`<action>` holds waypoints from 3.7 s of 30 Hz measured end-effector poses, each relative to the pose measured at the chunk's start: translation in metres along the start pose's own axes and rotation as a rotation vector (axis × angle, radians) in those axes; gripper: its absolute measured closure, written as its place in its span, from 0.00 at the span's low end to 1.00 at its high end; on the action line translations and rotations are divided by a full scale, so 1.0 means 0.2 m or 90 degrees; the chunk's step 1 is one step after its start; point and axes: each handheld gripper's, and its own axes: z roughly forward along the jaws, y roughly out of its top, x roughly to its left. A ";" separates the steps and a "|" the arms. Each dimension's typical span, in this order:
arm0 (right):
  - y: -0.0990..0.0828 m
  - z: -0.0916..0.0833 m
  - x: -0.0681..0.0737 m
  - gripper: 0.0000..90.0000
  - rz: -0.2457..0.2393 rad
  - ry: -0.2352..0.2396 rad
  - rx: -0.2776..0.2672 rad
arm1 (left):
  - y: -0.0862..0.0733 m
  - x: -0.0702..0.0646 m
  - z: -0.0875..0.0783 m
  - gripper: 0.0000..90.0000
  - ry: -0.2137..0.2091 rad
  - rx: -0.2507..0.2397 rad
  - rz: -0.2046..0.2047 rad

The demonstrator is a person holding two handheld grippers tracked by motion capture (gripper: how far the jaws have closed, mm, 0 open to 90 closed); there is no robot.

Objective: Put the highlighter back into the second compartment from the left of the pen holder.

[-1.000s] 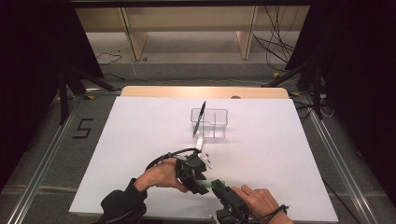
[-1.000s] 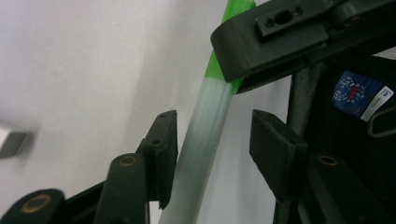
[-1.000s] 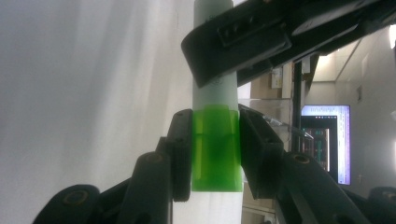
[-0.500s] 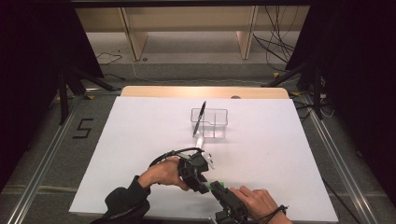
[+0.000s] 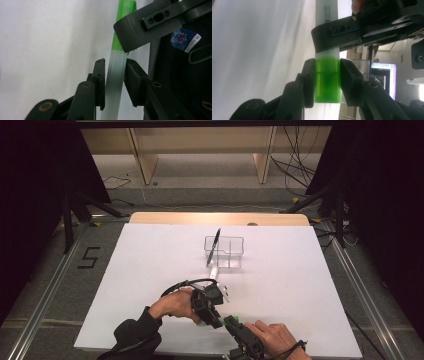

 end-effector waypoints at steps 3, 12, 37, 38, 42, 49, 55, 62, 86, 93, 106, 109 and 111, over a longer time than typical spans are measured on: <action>0.00 0.00 0.01 0.75 -0.007 -0.003 0.004 | 0.00 0.00 0.00 0.84 -0.010 -0.003 -0.008; -0.02 0.00 0.00 0.66 -0.001 -0.002 0.010 | -0.01 0.02 -0.01 0.85 -0.019 -0.015 -0.029; -0.19 -0.05 -0.11 0.42 0.412 0.018 -0.006 | -0.13 0.11 -0.17 0.85 0.075 -0.187 -0.109; -0.20 -0.06 -0.12 0.42 0.436 0.022 -0.013 | -0.13 0.11 -0.18 0.85 0.080 -0.196 -0.112; -0.23 -0.06 -0.14 0.40 0.517 0.044 -0.028 | -0.14 0.12 -0.20 0.85 0.102 -0.242 -0.129; -0.30 -0.06 -0.16 0.37 0.646 0.067 -0.039 | -0.17 0.15 -0.23 0.85 0.139 -0.319 -0.173; -0.35 -0.08 -0.17 0.35 0.745 0.077 -0.068 | -0.18 0.17 -0.25 0.85 0.167 -0.378 -0.204; -0.39 -0.09 -0.17 0.33 0.810 0.079 -0.086 | -0.19 0.18 -0.27 0.85 0.198 -0.446 -0.234; -0.48 -0.12 -0.15 0.30 0.935 0.085 -0.100 | -0.11 0.27 -0.33 0.85 0.245 -0.574 -0.275; -0.48 -0.13 -0.14 0.30 0.938 0.088 -0.099 | -0.06 0.32 -0.36 0.85 0.257 -0.591 -0.282; -0.49 -0.14 -0.13 0.30 0.937 0.085 -0.099 | 0.02 0.39 -0.39 0.85 0.275 -0.610 -0.292; -0.48 -0.13 -0.13 0.30 0.932 0.086 -0.095 | 0.03 0.41 -0.38 0.85 0.275 -0.617 -0.299; -0.48 -0.14 -0.13 0.30 0.932 0.088 -0.094 | 0.03 0.42 -0.38 0.85 0.275 -0.618 -0.303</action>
